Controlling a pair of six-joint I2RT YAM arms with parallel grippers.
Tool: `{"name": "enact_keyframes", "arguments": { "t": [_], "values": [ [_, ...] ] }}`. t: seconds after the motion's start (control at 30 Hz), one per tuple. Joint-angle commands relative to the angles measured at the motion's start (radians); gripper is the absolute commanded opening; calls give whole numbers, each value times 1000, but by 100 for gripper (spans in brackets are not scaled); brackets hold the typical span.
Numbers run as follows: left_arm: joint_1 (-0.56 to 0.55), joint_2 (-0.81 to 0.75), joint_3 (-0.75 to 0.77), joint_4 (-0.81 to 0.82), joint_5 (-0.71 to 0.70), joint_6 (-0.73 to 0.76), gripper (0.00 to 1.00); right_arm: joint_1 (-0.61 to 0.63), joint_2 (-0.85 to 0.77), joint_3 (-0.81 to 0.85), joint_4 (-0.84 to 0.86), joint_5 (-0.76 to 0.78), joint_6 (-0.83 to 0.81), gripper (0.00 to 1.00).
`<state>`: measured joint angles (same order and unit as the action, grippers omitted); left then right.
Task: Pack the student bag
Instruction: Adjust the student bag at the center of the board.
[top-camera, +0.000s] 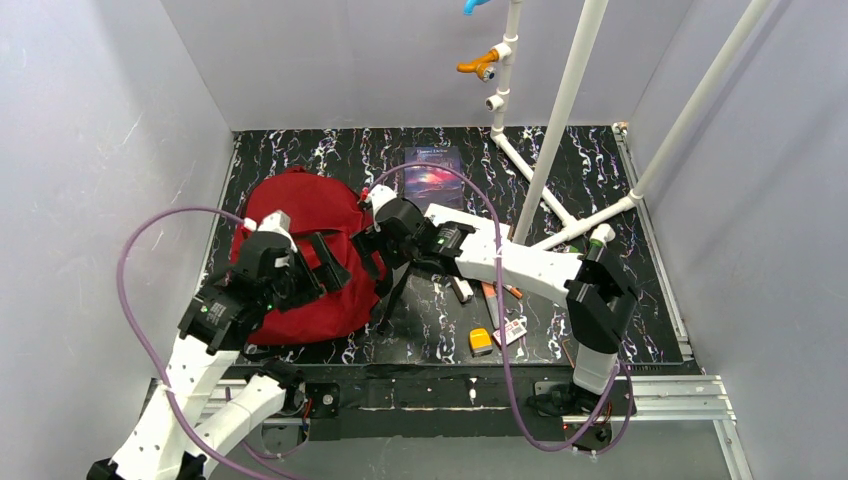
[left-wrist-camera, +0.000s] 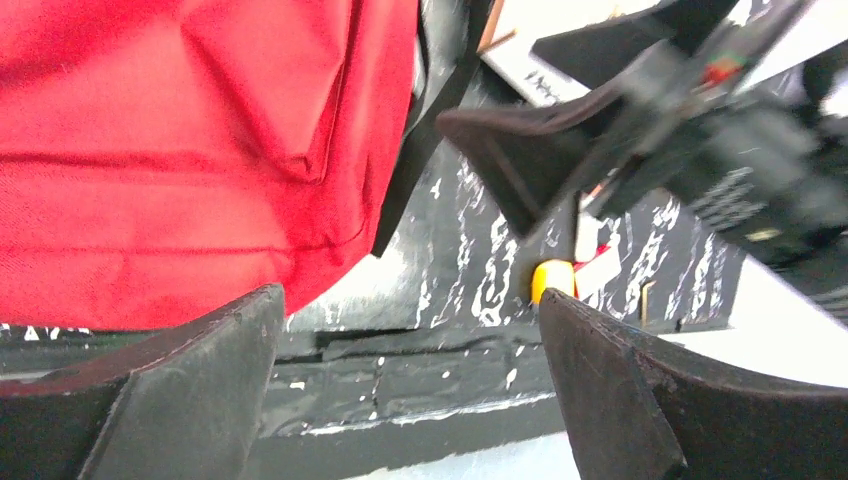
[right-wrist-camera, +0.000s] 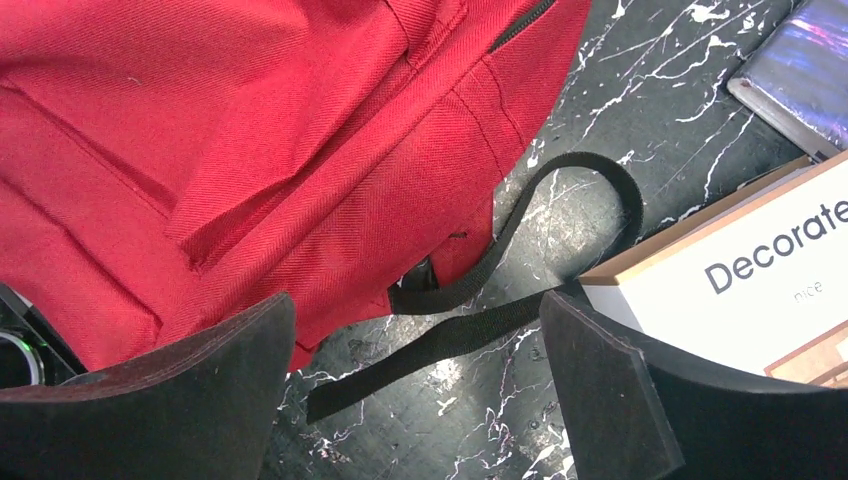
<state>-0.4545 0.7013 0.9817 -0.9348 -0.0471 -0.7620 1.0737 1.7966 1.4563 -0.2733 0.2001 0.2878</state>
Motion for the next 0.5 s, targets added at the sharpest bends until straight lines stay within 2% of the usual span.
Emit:
{"name": "enact_keyframes", "arguments": {
  "t": [0.0, 0.07, 0.17, 0.27, 0.47],
  "values": [
    [3, 83, 149, -65, -153, -14, 98, 0, -45, -53, 65, 16, 31, 100],
    [5, 142, 197, -46, -248, -46, 98, 0, -57, -89, 71, 16, 42, 100],
    [34, 242, 241, 0, -331, -188, 98, -1, -90, -143, 79, 16, 53, 100],
    [127, 319, 225, 118, -229, -331, 98, -4, -139, -194, 83, 30, 53, 100],
    [350, 494, 63, 358, 33, -673, 98, -38, -256, -317, 109, 32, 61, 100]
  ]
}}
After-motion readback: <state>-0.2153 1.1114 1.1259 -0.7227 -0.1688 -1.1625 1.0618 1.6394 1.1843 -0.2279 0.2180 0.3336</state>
